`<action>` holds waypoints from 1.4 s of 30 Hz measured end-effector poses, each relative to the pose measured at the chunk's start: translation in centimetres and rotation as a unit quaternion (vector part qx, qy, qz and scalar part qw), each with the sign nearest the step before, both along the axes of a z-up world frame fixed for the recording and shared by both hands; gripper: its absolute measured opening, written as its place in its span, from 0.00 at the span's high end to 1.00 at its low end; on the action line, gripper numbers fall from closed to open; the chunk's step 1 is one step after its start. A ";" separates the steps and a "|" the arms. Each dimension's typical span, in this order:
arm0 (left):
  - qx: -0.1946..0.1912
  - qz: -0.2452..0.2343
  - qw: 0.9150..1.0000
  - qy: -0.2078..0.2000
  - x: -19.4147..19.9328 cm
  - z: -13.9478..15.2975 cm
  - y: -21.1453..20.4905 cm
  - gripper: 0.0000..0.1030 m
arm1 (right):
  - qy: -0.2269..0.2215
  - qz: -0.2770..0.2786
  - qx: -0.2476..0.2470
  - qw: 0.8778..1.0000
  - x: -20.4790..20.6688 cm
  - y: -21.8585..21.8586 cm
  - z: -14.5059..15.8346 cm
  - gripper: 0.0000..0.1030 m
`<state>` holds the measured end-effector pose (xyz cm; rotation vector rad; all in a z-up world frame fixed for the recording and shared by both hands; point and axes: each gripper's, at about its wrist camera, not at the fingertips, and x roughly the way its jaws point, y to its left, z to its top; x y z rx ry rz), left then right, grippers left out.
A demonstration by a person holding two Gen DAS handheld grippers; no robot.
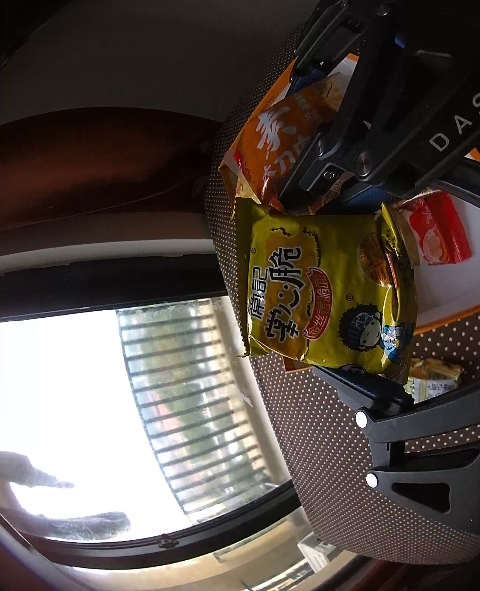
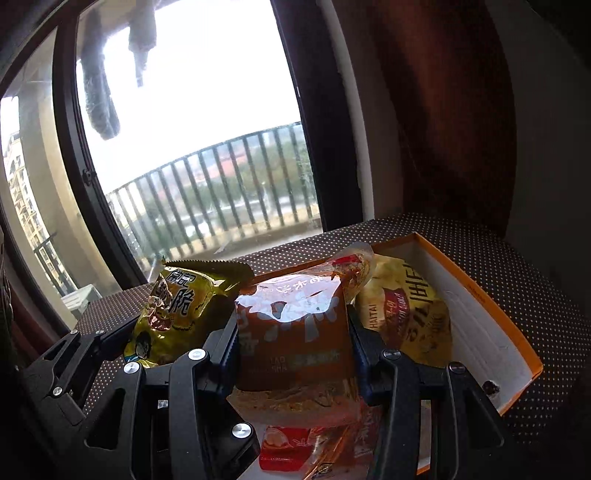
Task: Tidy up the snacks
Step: 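Open both tools to drop the meat packet and chip bag into the box, then move the open right tool back over the green-and-silver packet on the table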
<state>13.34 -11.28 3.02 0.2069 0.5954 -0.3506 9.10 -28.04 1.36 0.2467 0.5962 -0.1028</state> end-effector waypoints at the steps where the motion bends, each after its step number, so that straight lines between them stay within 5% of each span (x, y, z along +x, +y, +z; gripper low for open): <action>1: 0.002 -0.003 1.000 0.003 0.0 -0.2 -0.3 0.27 | 0.004 -0.003 0.002 1.000 0.0 -0.2 -0.2 0.49; 10: 0.015 -0.034 0.999 0.035 2.0 -1.2 -1.1 0.27 | 0.020 -0.033 0.005 0.999 -0.6 -1.1 -0.9 0.49; 17: 0.030 -0.029 0.994 0.105 5.6 -2.6 -0.8 0.23 | 0.025 -0.040 -0.007 0.999 -0.7 -0.8 -0.9 0.49; 34: 0.017 0.027 0.997 0.077 8.1 -1.3 3.8 0.18 | 0.007 0.004 0.003 1.000 0.8 1.0 -0.3 0.49; 42: 0.008 0.060 0.994 0.094 9.7 -2.0 5.5 0.18 | 0.044 0.032 0.009 0.998 4.1 2.3 -1.6 0.49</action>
